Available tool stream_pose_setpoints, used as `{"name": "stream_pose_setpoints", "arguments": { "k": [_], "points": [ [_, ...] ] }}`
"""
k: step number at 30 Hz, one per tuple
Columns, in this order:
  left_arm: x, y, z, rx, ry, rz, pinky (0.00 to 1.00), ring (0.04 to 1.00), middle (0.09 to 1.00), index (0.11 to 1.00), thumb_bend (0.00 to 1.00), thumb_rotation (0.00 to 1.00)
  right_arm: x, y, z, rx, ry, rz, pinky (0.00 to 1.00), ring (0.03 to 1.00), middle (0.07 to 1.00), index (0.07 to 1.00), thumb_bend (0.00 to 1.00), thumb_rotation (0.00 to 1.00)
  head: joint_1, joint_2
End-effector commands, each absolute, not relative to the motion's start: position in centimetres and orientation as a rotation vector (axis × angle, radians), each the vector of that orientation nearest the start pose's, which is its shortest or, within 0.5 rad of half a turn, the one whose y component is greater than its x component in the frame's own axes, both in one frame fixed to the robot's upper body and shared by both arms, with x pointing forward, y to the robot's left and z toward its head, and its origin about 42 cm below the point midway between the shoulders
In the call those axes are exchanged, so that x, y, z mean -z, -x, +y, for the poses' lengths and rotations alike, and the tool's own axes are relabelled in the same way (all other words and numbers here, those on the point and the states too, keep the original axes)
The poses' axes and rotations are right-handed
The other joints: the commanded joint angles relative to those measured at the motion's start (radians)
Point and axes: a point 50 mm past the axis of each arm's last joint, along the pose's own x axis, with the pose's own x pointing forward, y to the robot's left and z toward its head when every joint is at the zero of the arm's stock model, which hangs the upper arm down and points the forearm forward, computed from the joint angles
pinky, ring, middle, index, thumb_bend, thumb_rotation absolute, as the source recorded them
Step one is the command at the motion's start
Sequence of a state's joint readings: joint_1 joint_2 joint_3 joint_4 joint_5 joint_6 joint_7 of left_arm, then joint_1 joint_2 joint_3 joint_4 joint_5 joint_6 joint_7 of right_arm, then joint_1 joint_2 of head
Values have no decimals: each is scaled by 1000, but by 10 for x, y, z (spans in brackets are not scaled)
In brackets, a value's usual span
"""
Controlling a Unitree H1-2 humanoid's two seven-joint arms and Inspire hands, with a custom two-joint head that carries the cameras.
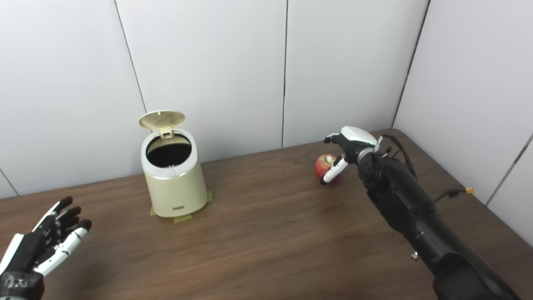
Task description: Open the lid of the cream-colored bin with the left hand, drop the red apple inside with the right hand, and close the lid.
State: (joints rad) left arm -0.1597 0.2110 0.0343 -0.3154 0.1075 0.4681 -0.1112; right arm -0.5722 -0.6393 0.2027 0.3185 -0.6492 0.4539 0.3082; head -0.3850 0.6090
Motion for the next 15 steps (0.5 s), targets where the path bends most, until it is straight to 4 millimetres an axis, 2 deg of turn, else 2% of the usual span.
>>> {"name": "stream_pose_setpoints", "arguments": {
  "k": [1, 4, 10, 15],
  "points": [
    [-225, -323, 264, 26, -321, -78, 920, 913, 903, 952, 460, 350, -276, -460, -391, 128, 1246, 228, 738, 880, 884, 836, 864, 160, 0, 1],
    [-226, -322, 264, 30, -317, -80, 929, 916, 907, 959, 443, 326, -275, -464, -389, 130, 1225, 207, 724, 865, 877, 821, 868, 138, 2, 0],
    [-227, -320, 263, 32, -314, -82, 920, 913, 908, 959, 444, 319, -273, -469, -385, 110, 1241, 217, 706, 830, 860, 831, 845, 157, 6, 2],
    [-226, -320, 262, 31, -306, -79, 923, 908, 904, 942, 453, 318, -271, -470, -384, 91, 1217, 225, 655, 764, 825, 819, 841, 110, 5, 4]
  ]
}}
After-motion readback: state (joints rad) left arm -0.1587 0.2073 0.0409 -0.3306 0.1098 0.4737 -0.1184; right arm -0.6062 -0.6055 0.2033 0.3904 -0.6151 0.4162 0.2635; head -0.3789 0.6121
